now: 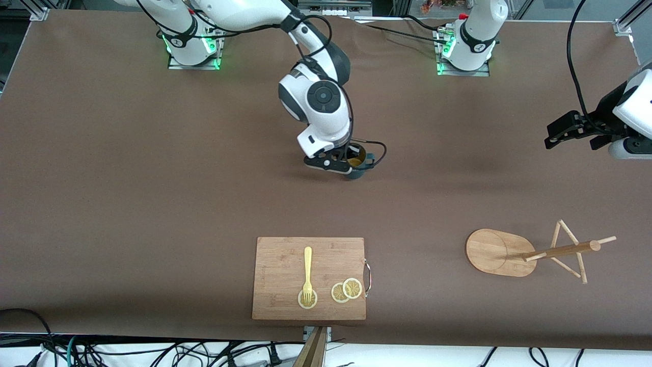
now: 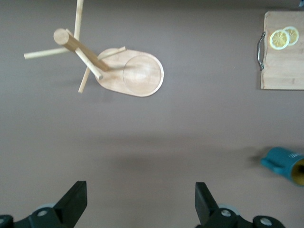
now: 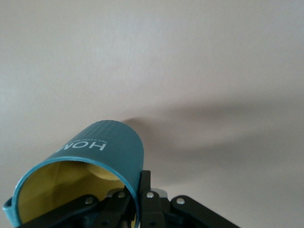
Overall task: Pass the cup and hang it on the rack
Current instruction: 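Carry the teal mug with the right gripper to the table middle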
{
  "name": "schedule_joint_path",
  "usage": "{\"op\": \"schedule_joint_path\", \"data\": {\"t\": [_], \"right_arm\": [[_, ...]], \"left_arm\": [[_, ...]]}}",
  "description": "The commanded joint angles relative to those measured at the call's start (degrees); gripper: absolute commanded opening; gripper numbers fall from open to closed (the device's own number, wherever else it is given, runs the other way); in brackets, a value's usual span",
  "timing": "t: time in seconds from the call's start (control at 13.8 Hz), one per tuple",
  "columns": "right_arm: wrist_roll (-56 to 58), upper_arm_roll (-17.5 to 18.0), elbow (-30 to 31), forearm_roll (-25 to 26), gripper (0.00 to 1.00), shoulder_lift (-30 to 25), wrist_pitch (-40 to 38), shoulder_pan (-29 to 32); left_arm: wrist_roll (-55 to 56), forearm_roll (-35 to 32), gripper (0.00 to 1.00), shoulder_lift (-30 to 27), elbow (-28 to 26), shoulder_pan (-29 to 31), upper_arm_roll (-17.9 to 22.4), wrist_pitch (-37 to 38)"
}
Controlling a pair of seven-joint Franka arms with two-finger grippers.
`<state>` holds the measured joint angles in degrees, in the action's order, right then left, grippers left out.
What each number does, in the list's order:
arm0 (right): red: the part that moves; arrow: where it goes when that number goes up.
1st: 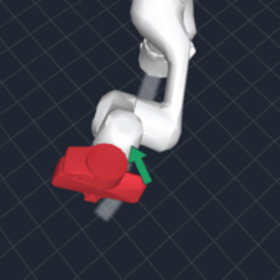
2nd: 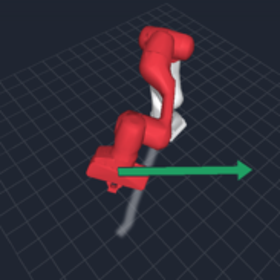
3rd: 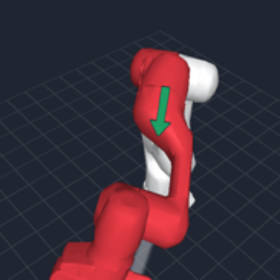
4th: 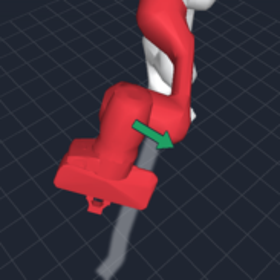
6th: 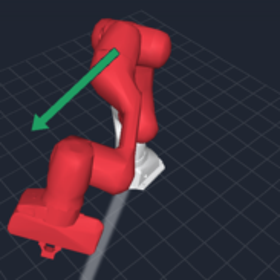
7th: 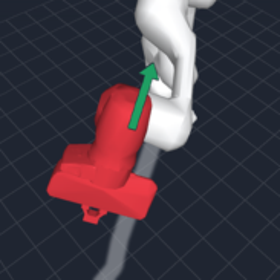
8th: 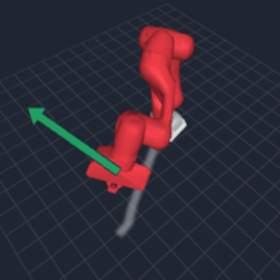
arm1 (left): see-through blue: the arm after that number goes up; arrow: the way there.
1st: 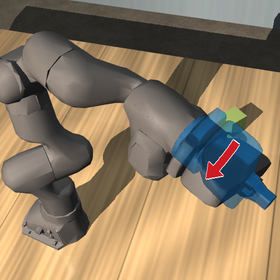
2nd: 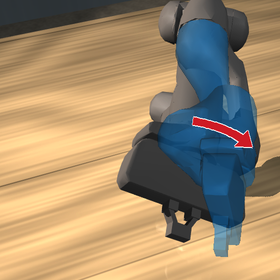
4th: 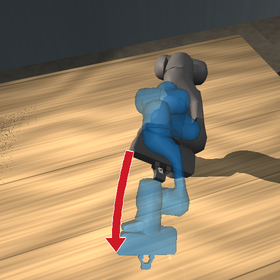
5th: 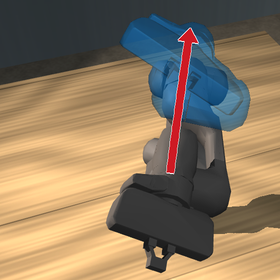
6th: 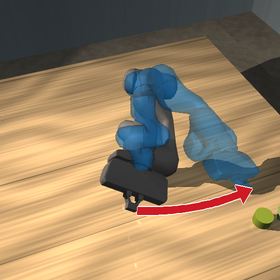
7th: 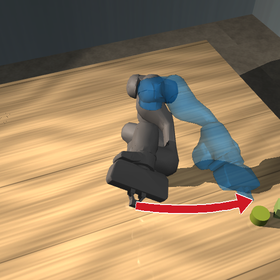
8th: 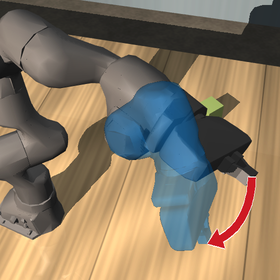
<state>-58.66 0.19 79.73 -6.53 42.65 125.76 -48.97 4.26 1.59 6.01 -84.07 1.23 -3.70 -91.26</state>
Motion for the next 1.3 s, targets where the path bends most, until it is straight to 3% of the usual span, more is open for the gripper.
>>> {"op": "schedule_joint_path", "data": {"t": [0.0, 0.36, 0.43, 0.51, 0.8, 1.23], "right_arm": [[-1.45, -0.62, -1.94, -0.41, 0.0, 1.91, -0.08, -1.73], [-6.45, -0.71, -1.86, -0.14, 0.03, 4.01, -0.08, -4.55], [-6.9, -0.8, -1.94, -0.32, 0.41, 3.84, -0.16, -4.38], [-7.08, -0.89, -1.94, 0.2, 0.99, 3.49, -0.43, -4.55], [-6.73, -1.33, -2.03, 0.12, 1.0, -0.37, -3.22, -3.94], [-0.93, -10.8, -1.94, 0.21, 1.0, -13.8, -22.19, -3.41]], "left_arm": [[-0.04, 1.22, 1.0, 0.05, -1.88, -0.44, 0.1, -1.56], [-0.04, 0.34, 1.0, 1.64, -4.78, -0.35, 0.27, -3.05], [-0.04, 0.34, 1.0, 1.99, -4.87, -0.35, 0.36, -3.14], [-0.04, 0.34, 1.0, 2.43, -5.48, -0.35, 0.45, -3.14], [-0.3, 0.34, 1.0, 3.13, -10.32, -0.26, 0.45, -3.23], [-14.96, 1.4, 1.0, 2.08, -19.45, 0.62, 0.36, -9.89]]}}
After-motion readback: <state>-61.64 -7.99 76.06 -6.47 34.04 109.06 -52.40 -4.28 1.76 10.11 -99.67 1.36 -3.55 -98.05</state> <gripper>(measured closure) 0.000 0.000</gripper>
